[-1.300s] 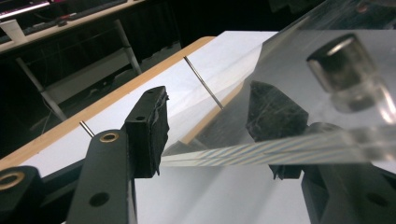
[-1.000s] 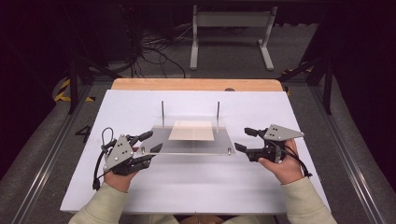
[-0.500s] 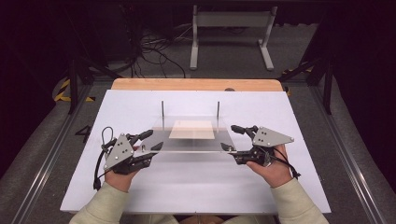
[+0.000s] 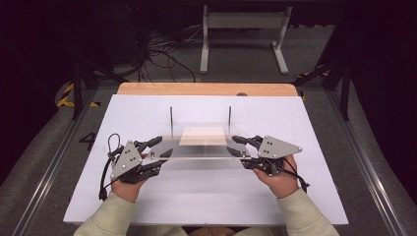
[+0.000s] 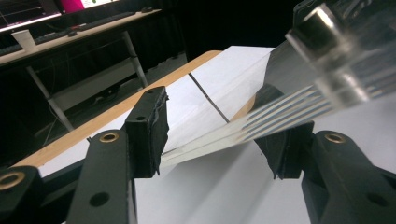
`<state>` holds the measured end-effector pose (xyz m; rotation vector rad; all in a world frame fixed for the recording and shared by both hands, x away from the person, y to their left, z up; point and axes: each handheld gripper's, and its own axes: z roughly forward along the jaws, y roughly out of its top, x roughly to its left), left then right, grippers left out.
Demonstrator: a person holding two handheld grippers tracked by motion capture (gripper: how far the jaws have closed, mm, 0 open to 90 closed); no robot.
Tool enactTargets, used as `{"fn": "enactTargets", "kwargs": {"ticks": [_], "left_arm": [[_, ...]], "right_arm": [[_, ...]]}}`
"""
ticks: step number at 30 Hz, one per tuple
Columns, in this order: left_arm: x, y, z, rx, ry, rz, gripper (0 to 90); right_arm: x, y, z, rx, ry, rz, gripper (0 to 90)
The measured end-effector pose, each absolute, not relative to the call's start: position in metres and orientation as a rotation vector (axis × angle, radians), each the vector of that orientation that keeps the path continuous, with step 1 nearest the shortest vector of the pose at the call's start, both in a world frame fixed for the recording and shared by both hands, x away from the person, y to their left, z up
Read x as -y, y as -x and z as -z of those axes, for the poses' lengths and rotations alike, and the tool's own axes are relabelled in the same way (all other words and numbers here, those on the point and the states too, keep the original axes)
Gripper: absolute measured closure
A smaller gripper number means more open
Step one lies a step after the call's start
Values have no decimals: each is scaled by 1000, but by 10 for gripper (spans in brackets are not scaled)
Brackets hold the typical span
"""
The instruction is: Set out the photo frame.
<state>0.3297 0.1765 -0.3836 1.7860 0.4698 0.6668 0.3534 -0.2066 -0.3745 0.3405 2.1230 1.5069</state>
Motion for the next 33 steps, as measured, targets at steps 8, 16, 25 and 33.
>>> {"fn": "enactTargets", "kwargs": {"ticks": [8, 16, 25, 33], "left_arm": [[-172, -325, 376, -455, -1763, -704, 504], [-166, -321, 359, -445, -1723, -711, 520], [-162, -320, 339, -424, -1674, -718, 534], [-151, -318, 321, -434, -1644, -736, 546]], "right_arm": [[212, -350, 367, -2083, -354, -1519, 564], [218, -343, 352, -2019, -358, -1532, 565], [222, -330, 334, -1938, -332, -1501, 586], [228, -320, 317, -1883, -336, -1483, 588]]}}
